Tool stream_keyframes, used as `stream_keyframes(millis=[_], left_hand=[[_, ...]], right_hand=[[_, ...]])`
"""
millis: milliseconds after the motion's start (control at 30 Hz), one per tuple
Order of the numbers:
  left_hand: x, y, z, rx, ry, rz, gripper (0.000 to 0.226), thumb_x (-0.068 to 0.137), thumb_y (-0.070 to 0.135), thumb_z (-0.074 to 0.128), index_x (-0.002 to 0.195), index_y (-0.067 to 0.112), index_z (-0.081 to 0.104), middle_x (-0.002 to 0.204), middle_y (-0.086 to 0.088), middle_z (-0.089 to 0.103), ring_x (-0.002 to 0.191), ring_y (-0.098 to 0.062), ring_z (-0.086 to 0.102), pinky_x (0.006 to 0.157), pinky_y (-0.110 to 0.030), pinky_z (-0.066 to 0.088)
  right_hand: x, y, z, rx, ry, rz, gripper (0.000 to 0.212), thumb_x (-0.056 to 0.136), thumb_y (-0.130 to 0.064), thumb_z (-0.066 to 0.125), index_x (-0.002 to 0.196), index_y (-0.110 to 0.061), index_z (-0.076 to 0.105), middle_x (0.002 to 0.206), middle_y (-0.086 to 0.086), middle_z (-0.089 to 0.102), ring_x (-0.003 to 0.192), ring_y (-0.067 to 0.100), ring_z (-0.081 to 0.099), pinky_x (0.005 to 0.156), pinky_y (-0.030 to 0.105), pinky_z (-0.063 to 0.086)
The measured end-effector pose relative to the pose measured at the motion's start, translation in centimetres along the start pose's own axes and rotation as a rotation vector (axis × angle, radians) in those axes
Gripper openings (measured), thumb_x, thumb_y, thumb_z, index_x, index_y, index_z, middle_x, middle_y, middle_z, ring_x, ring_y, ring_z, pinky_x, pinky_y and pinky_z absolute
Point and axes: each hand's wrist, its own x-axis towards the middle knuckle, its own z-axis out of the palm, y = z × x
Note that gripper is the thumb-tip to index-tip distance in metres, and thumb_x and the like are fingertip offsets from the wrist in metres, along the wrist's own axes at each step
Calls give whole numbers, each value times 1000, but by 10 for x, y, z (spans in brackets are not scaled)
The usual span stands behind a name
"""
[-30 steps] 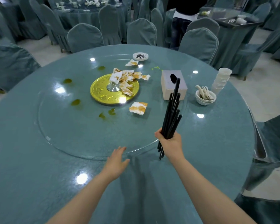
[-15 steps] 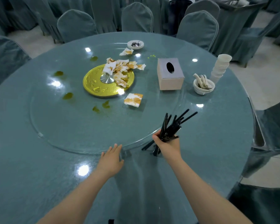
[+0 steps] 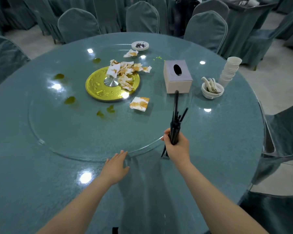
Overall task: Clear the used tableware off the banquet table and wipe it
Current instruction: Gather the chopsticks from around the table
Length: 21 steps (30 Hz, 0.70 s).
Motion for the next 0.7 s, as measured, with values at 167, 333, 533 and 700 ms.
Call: stream_keyframes(millis=[167,333,533,700], left_hand=[[0,1,0,-50,1,8,64,96,29,48,152,22,17,161,-1,8,147,-19,12,118,-42,13],[-2,-1,-2,-84,-11,24,61,97,27,48,151,25,20,161,1,7,148,-18,10,118,-42,9],[-2,-4,-2,-124,-8,22,60,96,26,49,150,26,22,161,3,8,148,-16,9,118,-43,8],[-1,-7,-1,-131,6,18,60,96,26,50,149,27,24,161,3,9,148,-16,10,118,-43,8]], right_hand=[[-3,7,5,-81,-30,36,19,80,-9,67,73,-18,52,58,-5,45,56,9,37,53,14,31],[2,5,12,-40,-32,73,19,78,-6,66,71,-20,56,61,-7,51,58,3,42,54,11,35],[3,11,12,-28,22,87,18,79,-13,67,76,-24,53,62,-10,50,58,5,43,55,11,37],[5,14,8,29,138,67,22,80,-19,69,77,-37,57,72,-4,67,65,1,58,61,5,42]])
